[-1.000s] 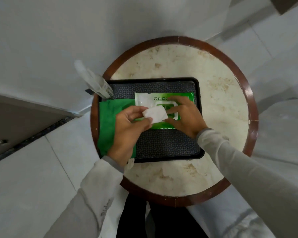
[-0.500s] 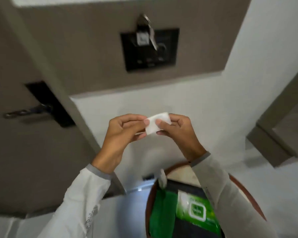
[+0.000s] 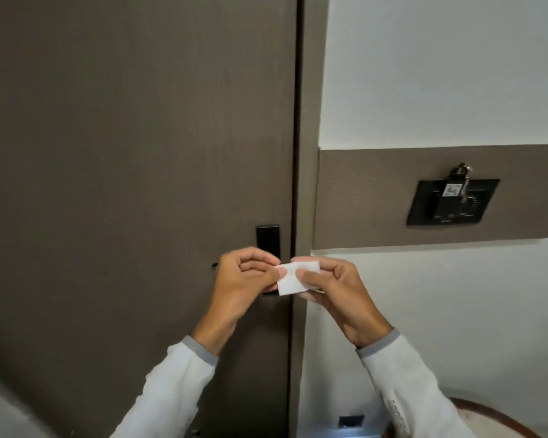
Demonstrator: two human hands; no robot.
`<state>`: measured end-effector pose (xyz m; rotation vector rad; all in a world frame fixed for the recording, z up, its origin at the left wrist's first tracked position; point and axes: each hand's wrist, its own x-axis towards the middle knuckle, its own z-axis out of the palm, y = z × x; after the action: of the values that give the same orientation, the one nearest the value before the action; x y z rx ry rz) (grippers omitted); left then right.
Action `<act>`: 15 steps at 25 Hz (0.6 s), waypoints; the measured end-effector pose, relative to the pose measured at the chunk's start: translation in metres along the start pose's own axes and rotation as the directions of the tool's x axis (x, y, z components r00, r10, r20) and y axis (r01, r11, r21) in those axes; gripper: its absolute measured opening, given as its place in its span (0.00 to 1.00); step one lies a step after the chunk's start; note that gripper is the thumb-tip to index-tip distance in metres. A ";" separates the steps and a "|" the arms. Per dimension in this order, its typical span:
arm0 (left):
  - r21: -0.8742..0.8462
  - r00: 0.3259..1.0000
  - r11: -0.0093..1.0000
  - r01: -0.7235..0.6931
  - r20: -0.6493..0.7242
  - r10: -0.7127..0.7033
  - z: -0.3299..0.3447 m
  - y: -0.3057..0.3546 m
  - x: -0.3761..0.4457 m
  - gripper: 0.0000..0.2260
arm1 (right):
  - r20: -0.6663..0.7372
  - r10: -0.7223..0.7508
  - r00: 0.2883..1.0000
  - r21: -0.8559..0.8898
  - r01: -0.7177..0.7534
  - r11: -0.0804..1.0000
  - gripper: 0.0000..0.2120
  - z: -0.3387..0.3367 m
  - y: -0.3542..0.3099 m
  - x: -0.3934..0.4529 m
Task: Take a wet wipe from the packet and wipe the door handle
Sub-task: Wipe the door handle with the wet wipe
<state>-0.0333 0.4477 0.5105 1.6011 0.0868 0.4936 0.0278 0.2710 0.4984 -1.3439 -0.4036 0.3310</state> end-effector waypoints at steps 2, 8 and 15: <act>0.116 0.997 0.991 -0.064 -0.037 0.068 -0.032 -0.024 0.004 0.08 | -0.087 0.040 0.995 -0.022 -0.042 0.999 0.10 0.023 0.024 0.001; 0.863 0.738 0.280 -0.421 0.146 0.659 -0.110 -0.060 0.067 0.19 | -0.414 -0.503 0.759 -0.546 0.235 0.804 0.10 0.058 0.062 0.038; 0.881 0.532 -0.311 -0.357 0.466 0.707 -0.165 -0.074 0.163 0.26 | 0.018 -0.712 0.702 -0.952 0.230 0.203 0.23 0.072 0.135 0.084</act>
<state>0.0711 0.6659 0.4835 3.0187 -0.2707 1.8184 0.0689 0.3984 0.3865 -2.2239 -0.6581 -0.9547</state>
